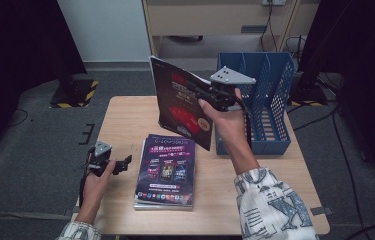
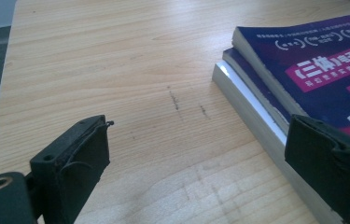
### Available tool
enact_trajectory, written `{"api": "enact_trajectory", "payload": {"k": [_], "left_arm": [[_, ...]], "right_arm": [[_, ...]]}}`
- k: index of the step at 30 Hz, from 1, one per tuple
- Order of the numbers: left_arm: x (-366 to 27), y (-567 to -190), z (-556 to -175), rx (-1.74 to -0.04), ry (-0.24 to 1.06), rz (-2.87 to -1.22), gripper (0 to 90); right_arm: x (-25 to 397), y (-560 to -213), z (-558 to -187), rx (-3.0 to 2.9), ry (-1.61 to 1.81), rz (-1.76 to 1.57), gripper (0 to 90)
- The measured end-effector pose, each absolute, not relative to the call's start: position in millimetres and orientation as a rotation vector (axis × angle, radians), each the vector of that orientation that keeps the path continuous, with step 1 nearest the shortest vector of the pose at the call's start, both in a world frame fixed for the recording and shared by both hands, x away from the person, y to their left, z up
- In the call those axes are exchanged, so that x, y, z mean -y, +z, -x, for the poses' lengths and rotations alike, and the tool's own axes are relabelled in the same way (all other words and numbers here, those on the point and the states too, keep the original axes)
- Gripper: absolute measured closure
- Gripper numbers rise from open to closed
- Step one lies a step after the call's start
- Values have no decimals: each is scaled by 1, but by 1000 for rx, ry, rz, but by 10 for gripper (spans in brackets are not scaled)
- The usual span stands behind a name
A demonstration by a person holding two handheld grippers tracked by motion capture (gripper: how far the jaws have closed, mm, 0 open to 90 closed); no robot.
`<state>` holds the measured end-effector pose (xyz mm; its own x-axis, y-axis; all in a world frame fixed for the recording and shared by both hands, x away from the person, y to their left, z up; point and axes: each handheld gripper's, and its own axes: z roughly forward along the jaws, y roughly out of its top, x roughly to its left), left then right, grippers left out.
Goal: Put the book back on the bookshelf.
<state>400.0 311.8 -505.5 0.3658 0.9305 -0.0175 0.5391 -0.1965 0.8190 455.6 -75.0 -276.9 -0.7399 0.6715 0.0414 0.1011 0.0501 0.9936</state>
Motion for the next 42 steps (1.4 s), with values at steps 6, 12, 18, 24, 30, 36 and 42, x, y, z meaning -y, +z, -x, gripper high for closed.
{"api": "enact_trajectory", "payload": {"k": [6,12,18,24,30,36,42], "left_arm": [[-317,-511,-402,-1325,650,-1880,59],[-320,-514,-402,-1345,634,-1873,60],[-322,-515,-402,-1356,639,-1885,61],[-322,-516,-401,-1355,642,-1889,61],[-322,-517,-402,-1359,645,-1898,61],[-322,-517,-402,-1363,644,-1895,61],[-322,-517,-401,-1364,647,-1895,61]], "right_arm": [[92,-262,-456,-1835,1722,-814,869],[110,-254,-458,-1799,1687,-857,869],[127,-250,-459,-1764,1668,-905,869],[143,-248,-456,-1744,1631,-932,869],[159,-245,-452,-1716,1612,-958,868],[174,-248,-451,-1711,1573,-985,868],[187,-250,-449,-1695,1563,-1014,868]]}}
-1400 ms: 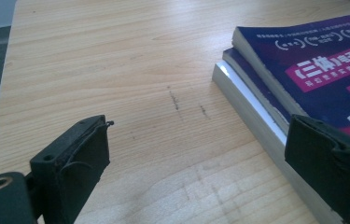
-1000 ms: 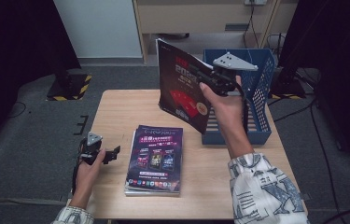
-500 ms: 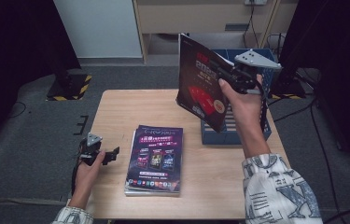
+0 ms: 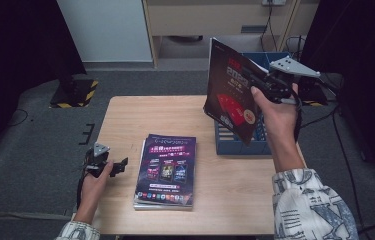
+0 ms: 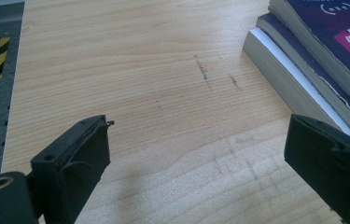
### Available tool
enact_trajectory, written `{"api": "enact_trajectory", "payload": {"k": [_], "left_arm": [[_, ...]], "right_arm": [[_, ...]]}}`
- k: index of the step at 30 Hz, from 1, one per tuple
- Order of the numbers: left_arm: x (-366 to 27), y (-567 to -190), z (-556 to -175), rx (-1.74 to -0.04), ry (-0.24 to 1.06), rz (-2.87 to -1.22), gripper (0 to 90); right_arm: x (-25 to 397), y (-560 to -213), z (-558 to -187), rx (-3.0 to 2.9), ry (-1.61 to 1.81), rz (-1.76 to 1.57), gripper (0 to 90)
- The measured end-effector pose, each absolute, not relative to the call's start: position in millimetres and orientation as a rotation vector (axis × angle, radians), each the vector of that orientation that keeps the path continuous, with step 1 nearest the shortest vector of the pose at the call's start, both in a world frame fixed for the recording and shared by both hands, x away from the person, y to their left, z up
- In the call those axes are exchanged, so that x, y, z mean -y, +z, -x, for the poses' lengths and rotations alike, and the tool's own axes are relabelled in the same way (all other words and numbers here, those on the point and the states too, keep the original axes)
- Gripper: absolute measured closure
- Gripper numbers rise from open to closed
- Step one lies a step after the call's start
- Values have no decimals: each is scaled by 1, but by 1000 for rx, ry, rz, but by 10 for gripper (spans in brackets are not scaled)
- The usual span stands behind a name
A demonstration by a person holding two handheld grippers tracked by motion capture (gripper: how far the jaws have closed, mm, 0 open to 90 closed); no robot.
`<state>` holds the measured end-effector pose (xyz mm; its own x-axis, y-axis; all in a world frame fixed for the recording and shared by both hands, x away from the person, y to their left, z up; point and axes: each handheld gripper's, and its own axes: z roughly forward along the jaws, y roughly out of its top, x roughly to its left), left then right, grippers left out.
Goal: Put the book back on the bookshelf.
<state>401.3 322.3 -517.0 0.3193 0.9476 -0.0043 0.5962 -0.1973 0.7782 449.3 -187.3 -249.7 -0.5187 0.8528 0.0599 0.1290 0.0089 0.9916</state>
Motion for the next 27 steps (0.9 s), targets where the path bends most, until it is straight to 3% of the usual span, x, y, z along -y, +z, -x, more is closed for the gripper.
{"api": "enact_trajectory", "payload": {"k": [14,27], "left_arm": [[-323,-517,-401,-1370,668,-1890,61],[-324,-516,-400,-1364,677,-1897,61]], "right_arm": [[215,-247,-445,-1645,1481,-1085,869],[208,-258,-464,-1631,1389,-1148,869]]}}
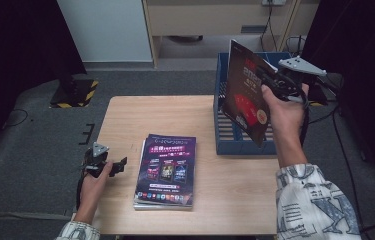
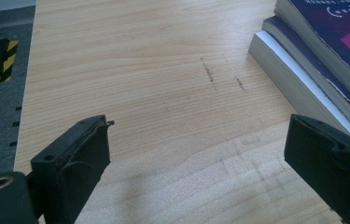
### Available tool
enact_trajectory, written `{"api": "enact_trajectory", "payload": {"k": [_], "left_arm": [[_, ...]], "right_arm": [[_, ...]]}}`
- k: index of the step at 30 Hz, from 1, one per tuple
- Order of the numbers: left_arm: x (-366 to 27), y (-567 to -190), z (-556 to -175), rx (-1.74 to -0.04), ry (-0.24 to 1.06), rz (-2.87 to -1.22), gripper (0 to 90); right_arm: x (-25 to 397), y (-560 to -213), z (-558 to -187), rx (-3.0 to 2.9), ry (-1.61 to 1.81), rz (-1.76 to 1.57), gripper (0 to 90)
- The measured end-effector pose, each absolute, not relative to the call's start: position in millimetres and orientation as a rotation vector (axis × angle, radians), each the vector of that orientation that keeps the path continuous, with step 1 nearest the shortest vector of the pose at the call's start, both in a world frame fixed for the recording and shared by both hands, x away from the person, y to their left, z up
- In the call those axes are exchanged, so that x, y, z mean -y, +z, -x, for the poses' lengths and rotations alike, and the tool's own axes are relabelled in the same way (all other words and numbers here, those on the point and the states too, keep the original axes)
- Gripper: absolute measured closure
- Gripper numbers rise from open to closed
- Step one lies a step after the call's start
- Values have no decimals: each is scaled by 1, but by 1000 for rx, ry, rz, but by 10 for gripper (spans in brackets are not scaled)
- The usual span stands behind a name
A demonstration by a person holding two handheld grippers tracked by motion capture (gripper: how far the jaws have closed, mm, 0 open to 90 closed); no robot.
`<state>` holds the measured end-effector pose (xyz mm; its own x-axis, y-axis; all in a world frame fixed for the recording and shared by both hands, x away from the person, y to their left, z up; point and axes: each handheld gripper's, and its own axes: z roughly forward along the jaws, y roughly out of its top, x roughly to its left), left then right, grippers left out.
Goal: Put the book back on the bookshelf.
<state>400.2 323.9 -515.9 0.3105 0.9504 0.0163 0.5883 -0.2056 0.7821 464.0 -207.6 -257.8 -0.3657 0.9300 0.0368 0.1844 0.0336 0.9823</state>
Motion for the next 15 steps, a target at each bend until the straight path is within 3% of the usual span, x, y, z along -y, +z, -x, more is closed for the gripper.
{"api": "enact_trajectory", "payload": {"k": [15], "left_arm": [[-322,-516,-399,-1360,679,-1893,61]], "right_arm": [[189,-257,-488,-1557,1323,-1197,869]]}}
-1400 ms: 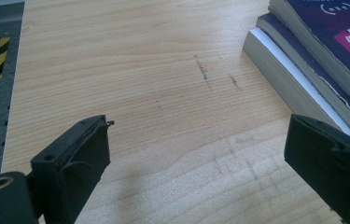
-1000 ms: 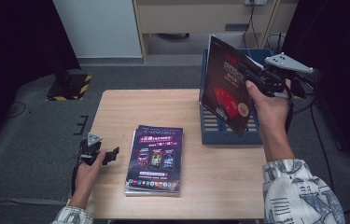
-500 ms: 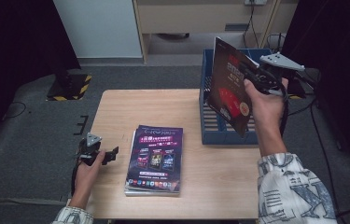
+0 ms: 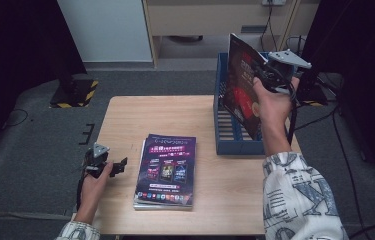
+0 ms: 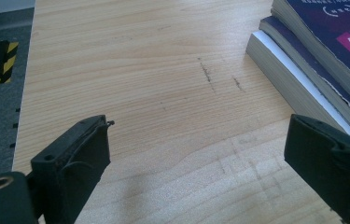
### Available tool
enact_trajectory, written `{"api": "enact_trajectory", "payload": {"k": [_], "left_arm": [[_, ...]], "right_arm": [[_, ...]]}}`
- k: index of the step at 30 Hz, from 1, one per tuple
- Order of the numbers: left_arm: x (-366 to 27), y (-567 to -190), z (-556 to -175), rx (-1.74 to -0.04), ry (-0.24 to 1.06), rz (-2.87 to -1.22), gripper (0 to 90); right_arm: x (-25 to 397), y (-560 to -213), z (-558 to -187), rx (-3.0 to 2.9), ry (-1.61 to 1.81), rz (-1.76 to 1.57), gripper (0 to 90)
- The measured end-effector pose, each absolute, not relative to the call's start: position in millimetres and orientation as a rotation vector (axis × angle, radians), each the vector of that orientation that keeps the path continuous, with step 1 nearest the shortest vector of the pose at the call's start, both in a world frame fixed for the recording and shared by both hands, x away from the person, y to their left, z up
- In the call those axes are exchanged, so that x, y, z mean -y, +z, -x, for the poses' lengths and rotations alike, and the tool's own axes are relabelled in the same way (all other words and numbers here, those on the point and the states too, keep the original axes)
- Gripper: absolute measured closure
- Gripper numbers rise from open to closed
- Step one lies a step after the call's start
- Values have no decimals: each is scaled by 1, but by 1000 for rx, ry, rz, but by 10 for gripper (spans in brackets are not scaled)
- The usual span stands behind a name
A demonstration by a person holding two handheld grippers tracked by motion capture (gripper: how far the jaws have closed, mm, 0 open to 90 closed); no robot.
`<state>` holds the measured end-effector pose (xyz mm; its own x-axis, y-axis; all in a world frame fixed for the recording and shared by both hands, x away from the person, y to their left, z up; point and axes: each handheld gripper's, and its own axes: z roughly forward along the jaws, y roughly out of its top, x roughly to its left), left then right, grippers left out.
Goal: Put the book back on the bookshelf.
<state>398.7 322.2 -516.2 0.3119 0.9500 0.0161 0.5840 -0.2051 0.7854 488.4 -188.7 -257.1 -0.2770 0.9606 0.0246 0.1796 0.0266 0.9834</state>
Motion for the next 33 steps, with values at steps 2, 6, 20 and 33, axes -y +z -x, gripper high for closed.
{"api": "enact_trajectory", "payload": {"k": [2,6,20,33], "left_arm": [[-322,-516,-399,-1359,680,-1895,61],[-321,-516,-398,-1355,680,-1898,61],[-320,-516,-397,-1346,685,-1903,63],[-319,-515,-397,-1337,683,-1910,63]], "right_arm": [[185,-260,-492,-1542,1316,-1206,869],[181,-263,-495,-1532,1292,-1214,869],[157,-278,-509,-1485,1241,-1229,869],[147,-293,-516,-1472,1256,-1247,868]]}}
